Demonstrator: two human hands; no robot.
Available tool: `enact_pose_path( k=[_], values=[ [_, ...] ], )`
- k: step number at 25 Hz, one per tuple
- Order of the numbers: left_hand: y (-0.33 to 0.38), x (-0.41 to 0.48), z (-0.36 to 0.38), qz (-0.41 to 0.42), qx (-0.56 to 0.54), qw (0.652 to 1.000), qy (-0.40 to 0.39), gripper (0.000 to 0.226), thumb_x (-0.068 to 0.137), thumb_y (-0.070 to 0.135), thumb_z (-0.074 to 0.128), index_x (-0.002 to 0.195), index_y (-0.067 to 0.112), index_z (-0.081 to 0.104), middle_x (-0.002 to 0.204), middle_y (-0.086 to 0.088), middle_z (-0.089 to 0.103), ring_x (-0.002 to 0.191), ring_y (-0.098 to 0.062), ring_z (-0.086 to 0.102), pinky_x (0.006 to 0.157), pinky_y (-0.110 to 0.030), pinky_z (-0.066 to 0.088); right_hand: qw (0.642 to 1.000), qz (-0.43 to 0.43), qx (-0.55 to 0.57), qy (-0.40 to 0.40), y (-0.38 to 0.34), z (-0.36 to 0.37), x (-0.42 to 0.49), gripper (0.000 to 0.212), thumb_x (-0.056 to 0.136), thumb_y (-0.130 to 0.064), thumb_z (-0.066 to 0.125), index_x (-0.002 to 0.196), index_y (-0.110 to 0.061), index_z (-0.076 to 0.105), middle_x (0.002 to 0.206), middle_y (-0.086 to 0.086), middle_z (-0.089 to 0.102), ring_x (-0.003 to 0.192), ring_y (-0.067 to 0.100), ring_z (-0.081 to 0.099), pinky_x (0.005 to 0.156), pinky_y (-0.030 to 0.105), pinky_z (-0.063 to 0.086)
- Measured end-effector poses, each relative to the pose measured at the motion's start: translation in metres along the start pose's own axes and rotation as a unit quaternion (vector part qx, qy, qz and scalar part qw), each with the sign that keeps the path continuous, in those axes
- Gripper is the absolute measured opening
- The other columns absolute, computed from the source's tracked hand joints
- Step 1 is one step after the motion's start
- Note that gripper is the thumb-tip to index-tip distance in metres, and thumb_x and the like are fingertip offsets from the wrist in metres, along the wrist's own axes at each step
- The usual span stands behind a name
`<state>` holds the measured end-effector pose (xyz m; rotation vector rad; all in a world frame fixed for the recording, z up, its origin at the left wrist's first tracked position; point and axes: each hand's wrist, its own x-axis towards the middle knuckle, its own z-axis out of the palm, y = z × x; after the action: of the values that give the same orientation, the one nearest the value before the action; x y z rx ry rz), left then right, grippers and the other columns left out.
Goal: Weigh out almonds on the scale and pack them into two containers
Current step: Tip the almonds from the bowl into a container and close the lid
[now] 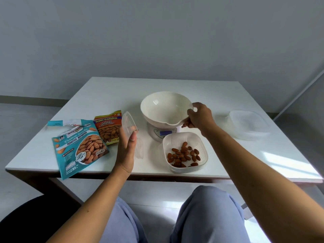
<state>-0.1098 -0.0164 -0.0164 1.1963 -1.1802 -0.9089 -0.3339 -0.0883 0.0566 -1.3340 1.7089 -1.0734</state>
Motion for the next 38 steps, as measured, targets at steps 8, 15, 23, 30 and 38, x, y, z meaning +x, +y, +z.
enact_pose_path(
  k=[8,15,23,30,38],
  values=[
    [-0.004,0.004,-0.001,0.000,-0.008,1.000,0.000,0.102,0.064,0.088,0.048,0.145,0.031,0.026,0.149,-0.016,0.037,0.136,-0.032,0.040,0.110,-0.059,0.034,0.999,0.023,-0.030,0.010,-0.002,0.018,0.012,0.026,0.093,-0.006,0.042,0.117,-0.004,0.053,0.064,0.015,0.067,0.038,0.012,0.059,0.046,0.022,0.052],
    [0.002,0.000,0.000,0.031,-0.003,0.999,-0.038,0.095,0.061,0.087,0.051,0.139,0.040,0.026,0.149,0.008,0.033,0.138,-0.009,0.036,0.115,-0.035,0.034,0.998,-0.003,-0.049,0.040,0.005,0.008,0.007,0.037,0.098,-0.034,0.043,0.094,-0.001,0.061,0.073,0.019,0.071,0.051,0.016,0.058,0.061,0.030,0.051],
    [0.023,-0.041,0.009,0.147,0.287,0.932,-0.166,0.120,0.051,0.087,0.060,0.150,0.033,0.022,0.137,0.006,0.029,0.135,-0.013,0.029,0.112,-0.035,0.032,0.995,0.009,-0.037,0.092,0.081,-0.030,-0.064,0.038,0.098,-0.030,0.044,0.076,-0.006,0.064,0.067,0.001,0.063,0.059,0.011,0.054,0.059,0.023,0.042],
    [0.047,-0.041,0.055,0.190,0.499,0.811,-0.237,0.124,0.047,0.093,0.050,0.151,0.041,0.008,0.145,0.005,0.018,0.140,-0.018,0.020,0.115,-0.041,0.029,0.995,-0.072,-0.063,0.018,0.095,-0.033,-0.089,0.043,0.097,-0.024,0.047,0.056,-0.015,0.041,0.048,-0.003,0.044,0.042,0.005,0.039,0.046,0.016,0.031],
    [0.048,-0.033,0.074,0.152,0.543,0.774,-0.290,0.125,0.047,0.094,0.050,0.150,0.041,0.003,0.148,0.000,0.011,0.145,-0.020,0.004,0.119,-0.045,0.017,0.990,-0.099,-0.100,-0.027,0.100,-0.036,-0.088,0.041,0.099,-0.029,0.042,0.066,-0.004,0.047,0.055,-0.003,0.046,0.052,0.012,0.038,0.055,0.028,0.031]
  ],
)
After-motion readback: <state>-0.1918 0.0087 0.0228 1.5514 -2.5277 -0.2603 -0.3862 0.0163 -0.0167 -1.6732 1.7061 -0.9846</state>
